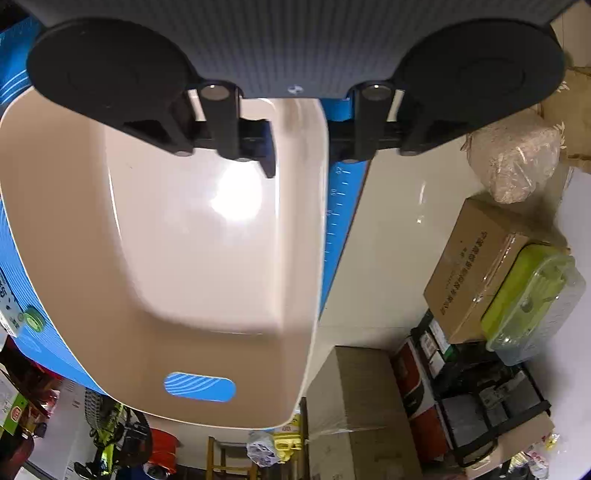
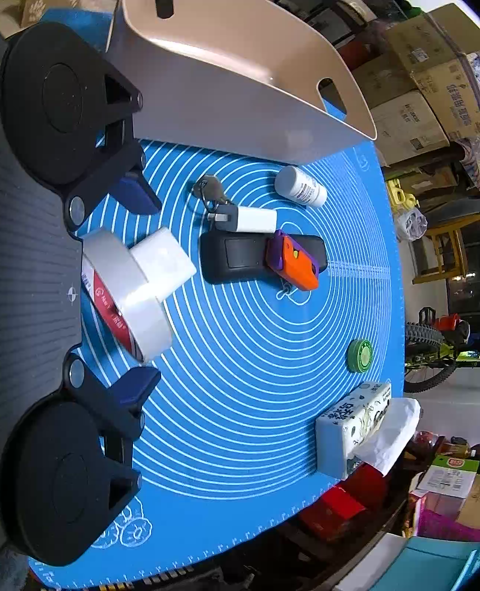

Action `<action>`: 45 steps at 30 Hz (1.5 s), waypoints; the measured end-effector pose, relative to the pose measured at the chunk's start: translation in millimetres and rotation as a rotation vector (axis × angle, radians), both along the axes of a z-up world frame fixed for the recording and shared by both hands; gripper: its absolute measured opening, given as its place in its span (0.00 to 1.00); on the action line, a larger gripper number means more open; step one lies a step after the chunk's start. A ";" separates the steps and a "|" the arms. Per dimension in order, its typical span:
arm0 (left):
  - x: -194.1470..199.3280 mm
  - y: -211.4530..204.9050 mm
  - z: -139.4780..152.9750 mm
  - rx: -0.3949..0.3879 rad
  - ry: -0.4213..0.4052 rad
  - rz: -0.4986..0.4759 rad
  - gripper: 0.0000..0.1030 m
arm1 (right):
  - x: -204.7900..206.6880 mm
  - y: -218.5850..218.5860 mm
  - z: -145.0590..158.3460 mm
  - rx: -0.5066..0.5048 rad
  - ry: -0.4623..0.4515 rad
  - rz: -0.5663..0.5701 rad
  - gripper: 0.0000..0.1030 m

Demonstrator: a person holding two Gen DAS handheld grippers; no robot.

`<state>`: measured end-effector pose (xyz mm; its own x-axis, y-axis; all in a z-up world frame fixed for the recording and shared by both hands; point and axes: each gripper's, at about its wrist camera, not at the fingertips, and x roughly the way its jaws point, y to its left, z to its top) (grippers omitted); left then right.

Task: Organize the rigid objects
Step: 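Grasp the white tape roll with the right gripper while the left gripper pins the basket rim, then carry the tape roll into the beige basket and open the right gripper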

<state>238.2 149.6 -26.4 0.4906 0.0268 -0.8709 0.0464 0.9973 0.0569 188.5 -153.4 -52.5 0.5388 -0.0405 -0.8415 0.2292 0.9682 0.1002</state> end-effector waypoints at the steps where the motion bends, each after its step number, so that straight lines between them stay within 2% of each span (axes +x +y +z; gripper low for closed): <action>1: -0.3 -0.2 0.4 0.005 -0.002 0.003 0.21 | -1.3 0.3 0.7 -0.005 0.000 0.003 0.80; 3: 1.5 2.0 1.5 -0.005 -0.002 0.010 0.20 | -4.4 -0.7 1.8 -0.009 0.005 0.007 0.71; 4: 2.3 3.3 1.7 -0.010 0.001 0.014 0.19 | -6.3 -2.0 2.0 -0.011 0.006 0.005 0.71; 7: 4.6 7.2 1.5 -0.004 0.001 0.033 0.07 | -11.2 -7.3 4.5 0.001 -0.010 -0.003 0.64; 10: 7.2 13.7 1.6 -0.039 0.003 0.047 0.06 | -14.8 -8.8 11.6 -0.018 -0.039 0.001 0.50; 18: 7.5 15.3 0.9 -0.059 0.001 0.049 0.05 | -18.2 -15.9 17.4 -0.054 -0.049 0.011 0.29; 38: 5.2 19.9 0.3 -0.093 -0.013 0.046 0.03 | -20.9 -0.6 14.1 -0.155 -0.075 0.109 0.28; 45: 5.5 20.4 0.3 -0.095 -0.013 0.045 0.03 | -22.8 -2.2 15.3 -0.177 -0.088 0.092 0.28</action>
<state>243.8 170.1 -26.1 0.5022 -0.0331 -0.8641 0.0012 0.9993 -0.0376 165.6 -155.6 -37.2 0.6184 -0.1305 -0.7750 0.1370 0.9889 -0.0573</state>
